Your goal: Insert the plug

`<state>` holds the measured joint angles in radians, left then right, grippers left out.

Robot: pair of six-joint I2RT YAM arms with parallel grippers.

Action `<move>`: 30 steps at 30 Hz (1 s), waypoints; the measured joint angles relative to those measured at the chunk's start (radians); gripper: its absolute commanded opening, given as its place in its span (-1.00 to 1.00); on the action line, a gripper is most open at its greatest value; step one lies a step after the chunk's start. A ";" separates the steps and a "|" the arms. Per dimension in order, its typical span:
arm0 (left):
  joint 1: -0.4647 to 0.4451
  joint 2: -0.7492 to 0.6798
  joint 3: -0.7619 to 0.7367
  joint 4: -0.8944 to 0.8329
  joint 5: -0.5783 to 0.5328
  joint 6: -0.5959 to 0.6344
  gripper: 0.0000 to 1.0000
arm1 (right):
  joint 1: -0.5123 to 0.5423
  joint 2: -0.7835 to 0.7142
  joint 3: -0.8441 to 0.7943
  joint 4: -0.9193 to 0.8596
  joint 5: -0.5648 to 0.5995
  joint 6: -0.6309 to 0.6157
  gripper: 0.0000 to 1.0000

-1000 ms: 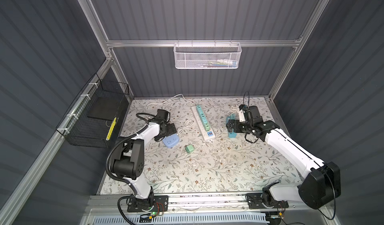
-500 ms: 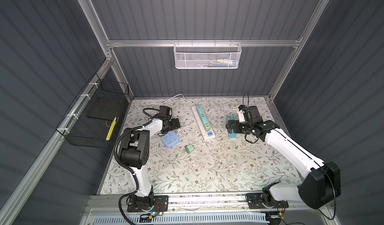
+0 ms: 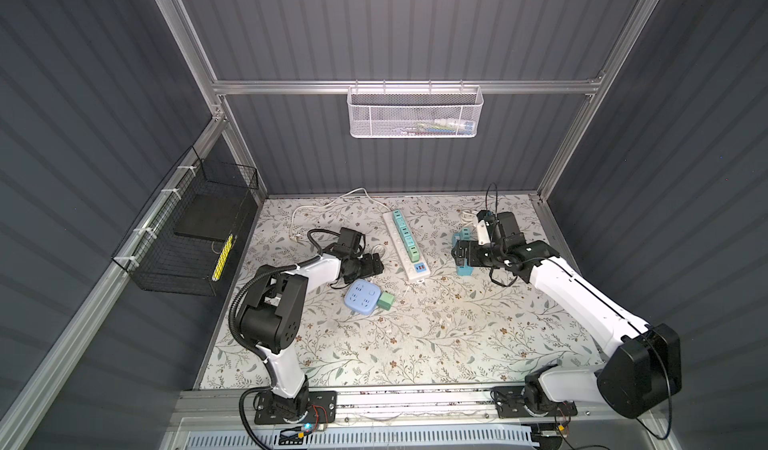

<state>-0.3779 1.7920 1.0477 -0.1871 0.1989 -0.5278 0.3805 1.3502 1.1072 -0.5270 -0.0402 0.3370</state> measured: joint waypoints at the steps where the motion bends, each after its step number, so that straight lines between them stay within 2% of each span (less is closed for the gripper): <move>1: 0.000 0.000 0.004 -0.005 0.000 0.001 0.86 | 0.000 0.000 0.000 0.000 0.000 0.000 0.98; 5: 0.000 0.000 0.061 -0.043 -0.005 0.020 0.86 | 0.002 0.000 0.000 0.000 0.000 0.000 0.98; 9: -0.024 -0.001 0.165 -0.130 -0.090 0.053 0.85 | 0.003 0.000 0.000 0.000 0.000 0.000 0.98; 14: -0.165 -0.003 0.295 -0.307 -0.233 0.090 0.69 | 0.003 0.000 0.000 0.002 -0.001 0.000 0.98; 19: -0.337 -0.017 0.296 -0.467 -0.280 0.087 0.45 | 0.003 0.000 0.000 0.005 -0.002 0.000 0.98; 22: -0.397 -0.017 0.279 -0.534 -0.282 0.075 0.41 | 0.003 0.003 0.000 0.009 -0.005 0.000 0.98; 30: -0.419 0.013 0.241 -0.586 -0.292 0.043 0.39 | 0.006 0.035 0.000 0.026 -0.018 0.000 0.98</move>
<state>-0.7971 1.8053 1.2888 -0.7734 -0.0933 -0.4843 0.3862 1.3849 1.1072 -0.5014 -0.0582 0.3374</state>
